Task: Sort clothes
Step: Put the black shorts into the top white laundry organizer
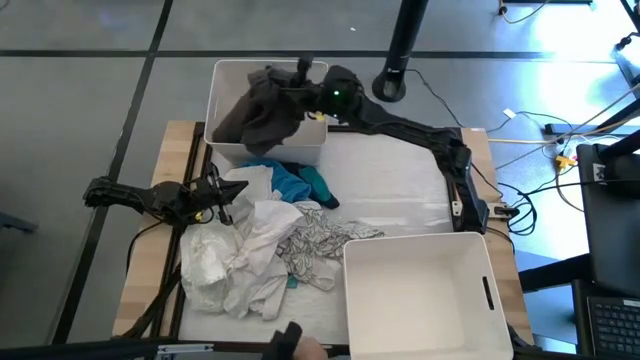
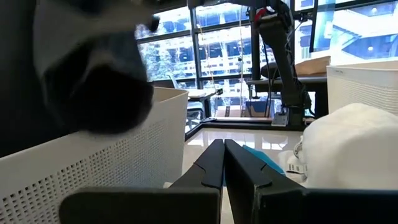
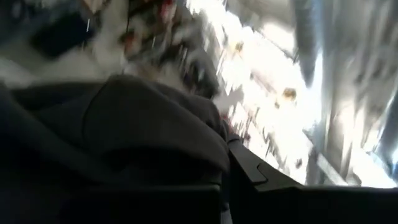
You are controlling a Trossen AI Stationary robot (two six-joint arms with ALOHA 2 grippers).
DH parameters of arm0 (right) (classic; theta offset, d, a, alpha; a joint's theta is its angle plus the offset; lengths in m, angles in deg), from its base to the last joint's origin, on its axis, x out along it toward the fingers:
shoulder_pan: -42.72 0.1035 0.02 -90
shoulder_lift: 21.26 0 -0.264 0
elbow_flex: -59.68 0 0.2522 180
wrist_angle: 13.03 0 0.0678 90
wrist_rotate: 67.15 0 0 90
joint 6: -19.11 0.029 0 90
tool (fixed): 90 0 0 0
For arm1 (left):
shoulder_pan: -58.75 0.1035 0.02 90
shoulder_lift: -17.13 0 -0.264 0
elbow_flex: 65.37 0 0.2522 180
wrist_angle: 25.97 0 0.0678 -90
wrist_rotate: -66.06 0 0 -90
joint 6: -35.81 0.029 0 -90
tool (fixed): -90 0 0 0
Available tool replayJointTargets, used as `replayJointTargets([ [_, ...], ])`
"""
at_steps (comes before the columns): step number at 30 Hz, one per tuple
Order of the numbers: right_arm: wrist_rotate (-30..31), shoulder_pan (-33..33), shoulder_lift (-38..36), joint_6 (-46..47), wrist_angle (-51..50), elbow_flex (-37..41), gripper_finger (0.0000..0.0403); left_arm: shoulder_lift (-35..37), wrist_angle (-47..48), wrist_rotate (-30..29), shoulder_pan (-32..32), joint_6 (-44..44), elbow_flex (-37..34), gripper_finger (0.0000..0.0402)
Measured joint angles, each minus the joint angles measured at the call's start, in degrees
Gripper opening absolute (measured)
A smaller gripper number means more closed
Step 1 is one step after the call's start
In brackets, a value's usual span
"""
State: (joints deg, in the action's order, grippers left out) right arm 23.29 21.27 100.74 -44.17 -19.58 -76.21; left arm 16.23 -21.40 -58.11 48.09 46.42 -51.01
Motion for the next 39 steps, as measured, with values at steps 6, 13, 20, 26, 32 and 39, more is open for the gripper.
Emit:
replayJointTargets([
  [6,9.7,0.0,2.7,3.6,-9.6,0.0,0.0005,0.0,0.0,0.0,0.0,-0.5,0.0,0.0004],
  [13,11.1,0.0,4.6,6.9,-16.3,0.0,0.0013,0.0,0.0,0.0,0.0,-1.2,0.0,0.0004],
  [20,12.1,0.0,4.6,10.7,-18.4,0.0,0.0103,0.0,0.1,0.0,0.0,-1.2,0.0,0.0004],
  [26,12.6,0.5,4.3,10.7,-23.2,0.0,0.0196,0.0,1.4,0.0,0.0,-1.2,0.0,0.0004],
  [32,15.6,2.9,2.9,10.3,-30.0,-4.7,0.0249,0.0,1.4,0.0,0.0,-1.2,0.0,0.0004],
  [39,17.6,7.3,0.3,10.3,-44.1,-12.0,0.0256,0.0,1.4,0.0,0.0,-1.6,0.0,0.0004],
])
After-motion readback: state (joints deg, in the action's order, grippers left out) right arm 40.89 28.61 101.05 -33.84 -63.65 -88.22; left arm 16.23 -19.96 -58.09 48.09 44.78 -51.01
